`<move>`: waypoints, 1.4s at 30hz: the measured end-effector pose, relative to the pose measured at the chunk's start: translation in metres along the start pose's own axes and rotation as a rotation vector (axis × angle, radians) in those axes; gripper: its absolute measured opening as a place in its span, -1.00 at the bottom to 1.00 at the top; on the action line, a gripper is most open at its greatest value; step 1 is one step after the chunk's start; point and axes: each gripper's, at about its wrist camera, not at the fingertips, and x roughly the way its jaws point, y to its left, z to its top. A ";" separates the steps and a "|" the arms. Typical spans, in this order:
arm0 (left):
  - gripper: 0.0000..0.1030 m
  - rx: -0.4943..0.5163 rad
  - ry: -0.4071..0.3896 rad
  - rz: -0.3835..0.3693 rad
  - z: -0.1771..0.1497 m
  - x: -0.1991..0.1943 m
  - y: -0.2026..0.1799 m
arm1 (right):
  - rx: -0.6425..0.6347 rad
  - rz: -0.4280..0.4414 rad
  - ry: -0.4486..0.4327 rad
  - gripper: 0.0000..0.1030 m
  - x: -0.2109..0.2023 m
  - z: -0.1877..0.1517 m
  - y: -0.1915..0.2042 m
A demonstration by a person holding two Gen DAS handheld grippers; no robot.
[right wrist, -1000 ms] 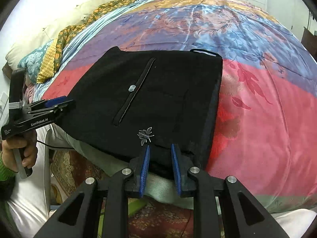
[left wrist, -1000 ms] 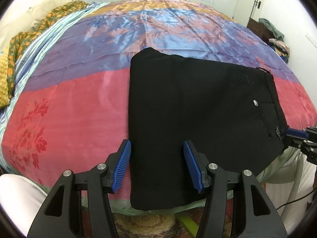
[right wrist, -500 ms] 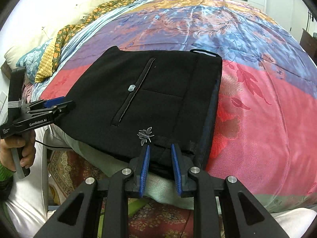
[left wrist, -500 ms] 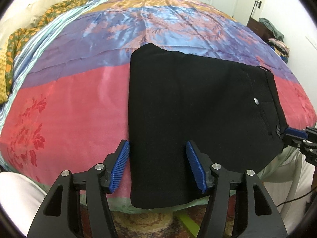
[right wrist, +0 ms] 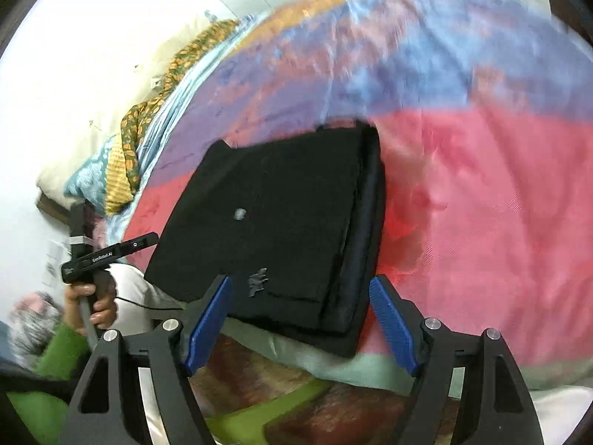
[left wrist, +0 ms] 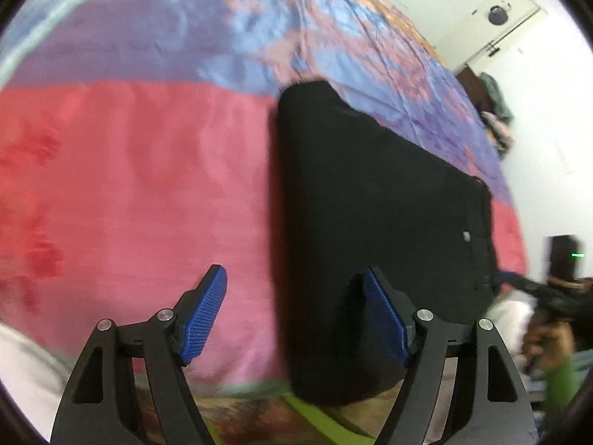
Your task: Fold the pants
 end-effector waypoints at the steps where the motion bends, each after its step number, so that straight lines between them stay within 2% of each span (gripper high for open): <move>1: 0.55 -0.004 0.033 -0.042 0.003 0.010 0.001 | 0.039 0.034 0.032 0.48 0.013 0.004 -0.010; 3: 0.67 -0.001 0.065 -0.079 0.005 0.023 -0.001 | 0.085 0.074 0.076 0.48 0.032 0.008 -0.022; 5: 0.68 0.002 0.096 -0.119 0.008 0.036 -0.007 | 0.110 0.146 0.105 0.52 0.047 0.012 -0.028; 6: 0.61 -0.003 0.103 -0.131 0.009 0.039 -0.009 | 0.113 0.164 0.118 0.52 0.051 0.013 -0.028; 7: 0.12 -0.007 0.107 -0.145 0.009 0.040 -0.013 | 0.110 0.171 0.133 0.51 0.055 0.016 -0.026; 8: 0.02 -0.008 0.121 -0.152 0.009 0.042 -0.019 | 0.096 0.164 0.148 0.33 0.056 0.018 -0.024; 9: -0.22 -0.002 0.115 -0.125 0.009 0.039 -0.023 | 0.081 0.155 0.156 0.08 0.056 0.019 -0.021; 10: -0.48 0.008 0.108 -0.114 0.010 0.036 -0.027 | 0.063 0.154 0.156 0.02 0.054 0.020 -0.017; 12: -0.55 0.048 0.071 -0.086 0.012 0.020 -0.040 | 0.029 0.151 0.137 -0.19 0.046 0.021 -0.007; 15: -0.56 0.095 0.008 -0.096 0.025 -0.005 -0.056 | -0.031 0.161 0.089 -0.30 0.033 0.032 0.017; 17: -0.56 0.115 -0.037 -0.106 0.045 -0.023 -0.065 | -0.063 0.173 0.052 -0.31 0.025 0.047 0.035; 21: -0.56 0.152 -0.116 -0.080 0.097 -0.046 -0.069 | -0.134 0.173 -0.011 -0.31 0.019 0.100 0.064; 26: -0.56 0.192 -0.192 -0.033 0.167 -0.048 -0.075 | -0.149 0.169 -0.104 -0.31 0.027 0.179 0.068; 29: -0.46 0.229 -0.205 0.021 0.189 -0.020 -0.076 | -0.105 0.158 -0.128 -0.29 0.047 0.214 0.053; 31: -0.03 0.189 -0.162 0.109 0.194 0.024 -0.057 | -0.053 0.103 -0.123 -0.25 0.065 0.224 0.027; 32: -0.02 0.153 -0.127 0.162 0.192 0.044 -0.043 | -0.024 0.057 -0.106 -0.19 0.076 0.227 0.014; 33: -0.11 0.138 -0.091 0.211 0.189 0.058 -0.033 | 0.017 -0.025 -0.074 -0.18 0.091 0.225 -0.004; 34: -0.06 0.140 -0.049 0.280 0.181 0.072 -0.022 | 0.050 -0.085 -0.043 -0.18 0.101 0.222 -0.018; 35: -0.04 0.147 -0.076 0.265 0.174 0.069 -0.019 | 0.091 -0.119 -0.018 -0.10 0.110 0.215 -0.034; 36: 0.00 0.147 -0.114 0.252 0.166 0.060 -0.017 | 0.127 -0.092 -0.034 0.14 0.110 0.209 -0.044; 38: 0.28 0.134 -0.189 0.294 0.144 0.035 -0.015 | 0.151 -0.045 -0.108 0.18 0.095 0.196 -0.046; 40: 0.65 0.135 -0.239 0.342 0.124 0.019 -0.017 | 0.091 -0.100 -0.162 0.25 0.074 0.178 -0.033; 41: 0.69 0.148 -0.268 0.377 0.106 0.009 -0.022 | 0.033 -0.148 -0.181 0.32 0.064 0.166 -0.021; 42: 0.75 0.159 -0.282 0.401 0.094 0.008 -0.027 | -0.005 -0.184 -0.187 0.55 0.059 0.158 -0.011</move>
